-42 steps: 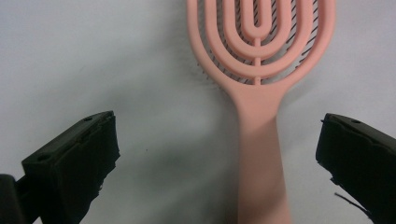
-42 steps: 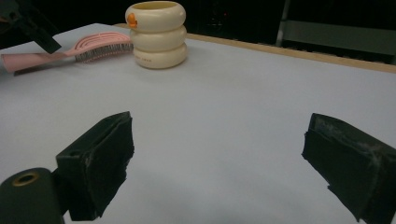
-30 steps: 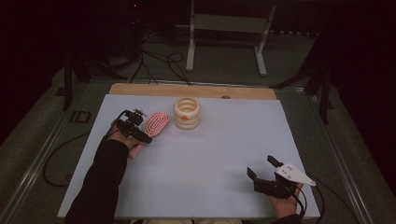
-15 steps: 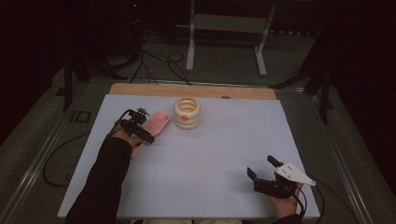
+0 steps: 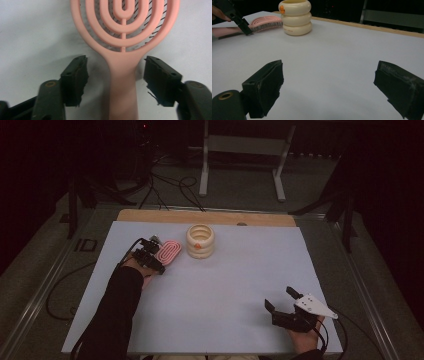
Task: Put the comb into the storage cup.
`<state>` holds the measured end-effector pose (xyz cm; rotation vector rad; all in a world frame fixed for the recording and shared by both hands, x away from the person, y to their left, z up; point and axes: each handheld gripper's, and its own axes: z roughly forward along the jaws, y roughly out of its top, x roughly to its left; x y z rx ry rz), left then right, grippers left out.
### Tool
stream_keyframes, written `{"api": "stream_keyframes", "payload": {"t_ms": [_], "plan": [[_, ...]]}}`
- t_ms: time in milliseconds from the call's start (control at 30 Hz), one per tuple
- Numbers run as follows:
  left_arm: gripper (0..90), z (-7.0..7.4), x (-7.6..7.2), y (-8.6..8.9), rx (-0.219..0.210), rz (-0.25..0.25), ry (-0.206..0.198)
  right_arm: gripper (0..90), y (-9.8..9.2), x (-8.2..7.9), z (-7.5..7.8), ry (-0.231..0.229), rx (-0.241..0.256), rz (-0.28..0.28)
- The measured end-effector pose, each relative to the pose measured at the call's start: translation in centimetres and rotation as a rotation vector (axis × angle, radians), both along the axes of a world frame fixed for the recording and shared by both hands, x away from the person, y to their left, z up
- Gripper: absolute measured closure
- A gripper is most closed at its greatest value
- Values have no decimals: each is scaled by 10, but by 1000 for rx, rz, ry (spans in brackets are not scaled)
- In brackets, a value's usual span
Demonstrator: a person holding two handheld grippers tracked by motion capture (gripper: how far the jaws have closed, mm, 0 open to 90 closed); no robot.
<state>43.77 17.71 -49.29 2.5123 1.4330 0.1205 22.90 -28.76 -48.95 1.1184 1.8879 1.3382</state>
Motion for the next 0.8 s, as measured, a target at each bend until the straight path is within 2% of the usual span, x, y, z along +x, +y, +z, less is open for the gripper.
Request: {"api": "stream_keyframes", "payload": {"t_ms": [67,100,167,267,433,533,633,733,800], "plan": [[400,1,1,0,-2,-2,6,83,0,0,0,-1,1,0],[453,2,1,0,-4,0,9,83,0,0,0,0,0,0],[493,2,1,-1,5,-1,8,83,0,0,0,0,-1,-1],[516,2,0,-2,31,1,2,83,0,0,0,1,-4,-1],[581,2,0,-2,36,12,3,83,0,0,0,1,-10,-1],[598,3,0,-2,34,9,1,83,0,0,0,3,-10,-2],[626,3,-1,-3,21,8,17,83,0,0,0,4,-11,-3],[615,3,-1,-4,5,5,35,83,0,1,-1,5,-15,-3],[622,4,-2,-4,11,-1,38,83,1,1,-1,6,-16,-4]]}}
